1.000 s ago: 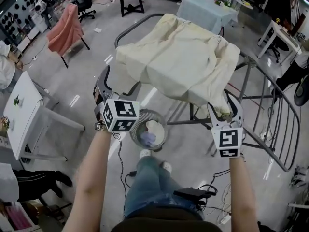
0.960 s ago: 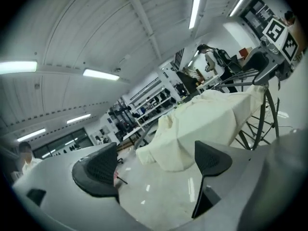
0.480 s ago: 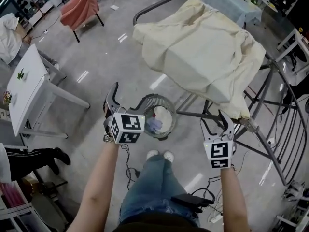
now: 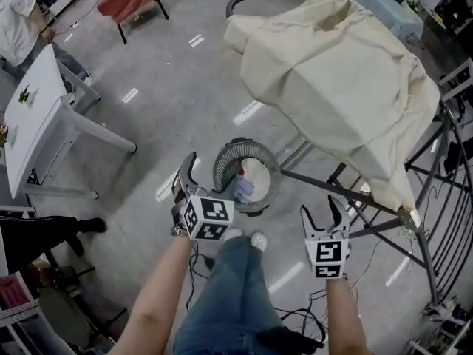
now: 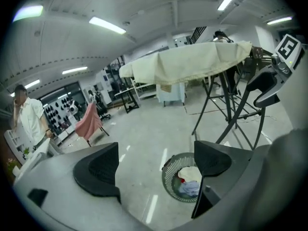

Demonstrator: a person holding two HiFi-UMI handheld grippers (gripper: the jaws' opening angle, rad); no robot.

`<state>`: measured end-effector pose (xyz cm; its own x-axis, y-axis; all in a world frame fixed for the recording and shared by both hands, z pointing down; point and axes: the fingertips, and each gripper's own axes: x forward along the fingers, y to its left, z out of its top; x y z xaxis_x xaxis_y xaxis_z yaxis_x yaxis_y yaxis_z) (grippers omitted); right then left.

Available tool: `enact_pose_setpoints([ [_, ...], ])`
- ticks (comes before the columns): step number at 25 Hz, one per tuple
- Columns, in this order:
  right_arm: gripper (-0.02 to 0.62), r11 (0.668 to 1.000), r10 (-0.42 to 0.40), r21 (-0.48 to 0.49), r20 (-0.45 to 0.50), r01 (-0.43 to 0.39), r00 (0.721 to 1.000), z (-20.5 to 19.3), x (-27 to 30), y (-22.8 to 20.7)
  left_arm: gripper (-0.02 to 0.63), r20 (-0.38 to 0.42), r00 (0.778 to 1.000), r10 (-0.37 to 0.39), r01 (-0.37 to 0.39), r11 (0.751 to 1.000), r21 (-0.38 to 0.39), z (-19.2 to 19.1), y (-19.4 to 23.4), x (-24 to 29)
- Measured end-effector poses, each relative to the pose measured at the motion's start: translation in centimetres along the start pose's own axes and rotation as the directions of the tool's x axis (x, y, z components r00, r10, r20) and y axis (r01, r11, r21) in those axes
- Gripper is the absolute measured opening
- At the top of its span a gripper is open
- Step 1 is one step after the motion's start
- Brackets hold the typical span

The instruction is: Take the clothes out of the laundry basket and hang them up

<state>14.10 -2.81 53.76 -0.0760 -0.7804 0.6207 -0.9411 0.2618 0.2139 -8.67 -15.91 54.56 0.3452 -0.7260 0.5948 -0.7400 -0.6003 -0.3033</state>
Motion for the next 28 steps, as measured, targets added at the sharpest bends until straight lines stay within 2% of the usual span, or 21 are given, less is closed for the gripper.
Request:
enact_pose_setpoints([
  [11, 0.273, 0.995, 0.015, 0.096, -0.108, -0.005, 0.994, -8.3, 8.6, 2.0, 0.488, -0.122, 0.988, -0.095, 0.074, 0.984, -0.160, -11.1, -4.9, 9.0],
  [19, 0.274, 0.993, 0.037, 0.117, -0.182, -0.016, 0.983, -14.6, 13.7, 3.7, 0.472, -0.249, 0.948, -0.198, 0.139, 0.961, -0.238, -18.9, -9.9, 16.0],
  [28, 0.273, 0.995, 0.030, 0.095, -0.212, -0.010, 0.977, -19.0, 19.3, 3.9, 0.443, -0.277, 0.911, -0.306, 0.208, 0.921, -0.331, -24.1, -15.9, 23.7],
])
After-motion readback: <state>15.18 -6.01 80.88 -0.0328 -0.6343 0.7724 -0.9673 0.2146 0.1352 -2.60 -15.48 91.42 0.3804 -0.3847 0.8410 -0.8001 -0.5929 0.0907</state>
